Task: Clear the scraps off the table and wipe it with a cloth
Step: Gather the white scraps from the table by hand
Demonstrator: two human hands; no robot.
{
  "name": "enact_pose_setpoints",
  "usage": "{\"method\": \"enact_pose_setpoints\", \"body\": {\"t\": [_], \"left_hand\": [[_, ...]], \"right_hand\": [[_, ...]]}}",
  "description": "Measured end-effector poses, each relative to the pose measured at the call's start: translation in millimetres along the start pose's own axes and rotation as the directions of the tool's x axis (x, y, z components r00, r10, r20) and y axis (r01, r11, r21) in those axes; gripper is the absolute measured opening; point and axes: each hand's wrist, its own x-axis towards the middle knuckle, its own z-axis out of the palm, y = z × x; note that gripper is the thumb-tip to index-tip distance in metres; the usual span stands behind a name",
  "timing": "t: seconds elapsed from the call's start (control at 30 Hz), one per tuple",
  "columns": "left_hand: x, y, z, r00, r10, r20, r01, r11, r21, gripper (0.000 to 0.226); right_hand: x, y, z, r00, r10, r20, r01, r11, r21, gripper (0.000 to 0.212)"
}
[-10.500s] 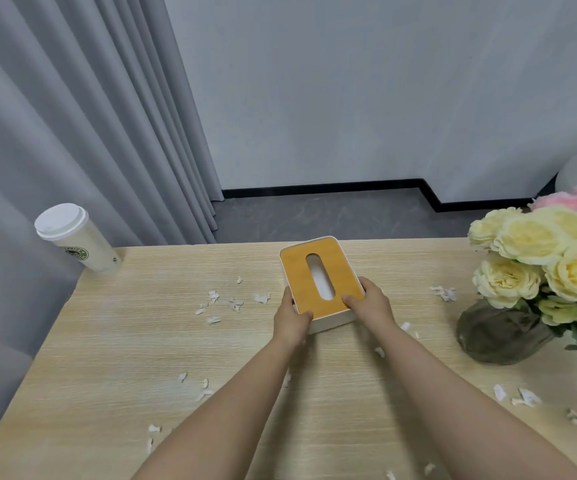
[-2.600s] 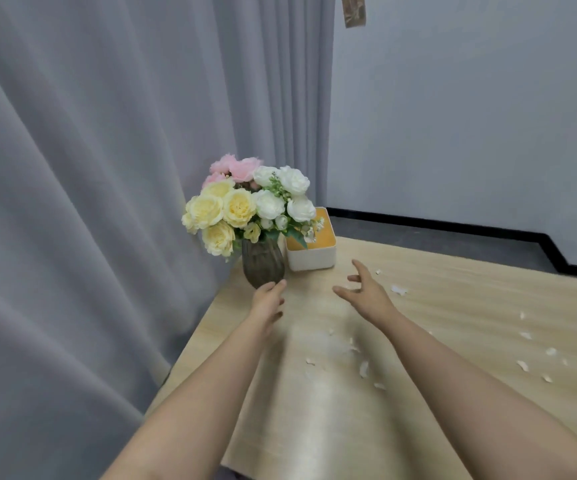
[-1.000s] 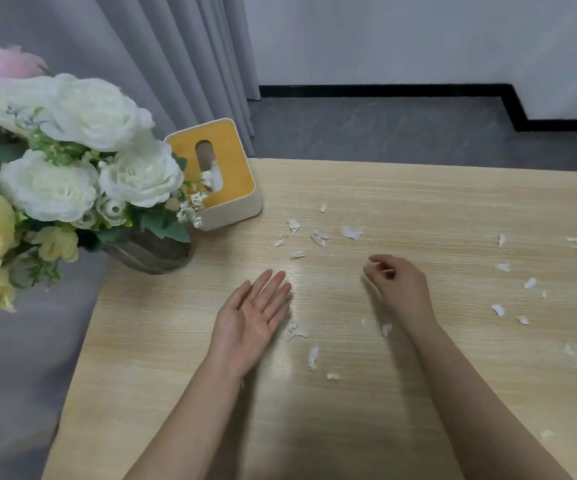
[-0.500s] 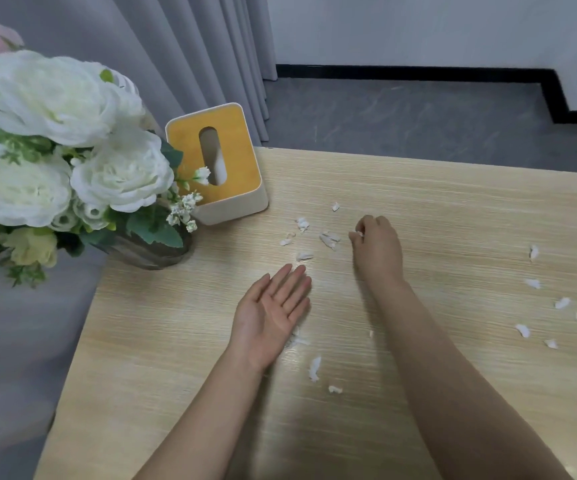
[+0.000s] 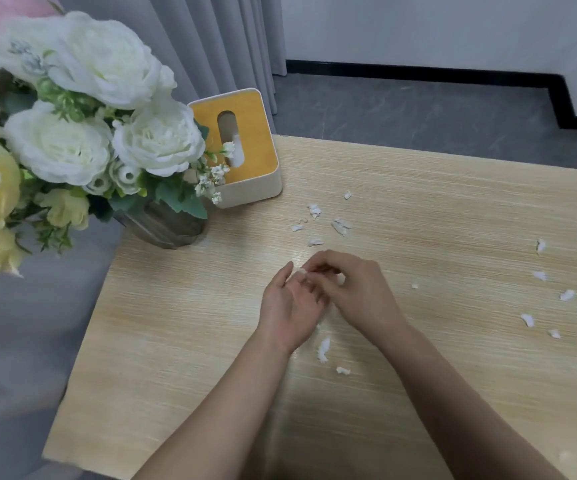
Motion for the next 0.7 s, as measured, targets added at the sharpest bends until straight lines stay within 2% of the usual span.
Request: {"method": "enact_pose_setpoints", "body": {"t": [0.07,0.17,0.27,0.37,0.47,0.57,0.7], "left_hand": [[-3,-2,-1,0.998,-0.014,0.066,0.018,0.999,-0.050,0.051],[-6,-3,-5,0.991,0.001,0.135,0.011,0.996,-0.089,0.054],[-8,-1,-9,0.985,0.021,0.170,-0.001,0.993,-0.120,0.048],[-10,3,-7,0.987,0.041,0.155,-0.021,0.991,-0.129,0.045],[-12,7,-5,0.990,0.068,0.127,-0.050,0.989,-0.139,0.041],[-11,8,-9,0.987,0.074,0.145,-0.050,0.985,-0.166,0.038],[-6,11,-14,0.986,0.072,0.149,-0.046,0.984,-0.172,0.038]], "right_hand": [[-4,-4,9,0.997,-0.045,0.066,0.050,0.995,-0.080,0.009],[-10,-2,21,0.959,-0.244,0.145,0.279,0.904,-0.324,0.013],[-16,6,23,0.929,-0.356,0.098,0.364,0.840,-0.403,0.025],[-16,8,15,0.947,-0.316,0.063,0.317,0.876,-0.363,0.027],[-11,8,2,0.962,-0.273,0.002,0.264,0.927,-0.267,0.016],[0,9,-16,0.984,-0.153,-0.092,0.142,0.983,-0.112,0.017],[39,29,-37,0.965,0.029,-0.259,-0.063,0.990,-0.124,0.019]]}}
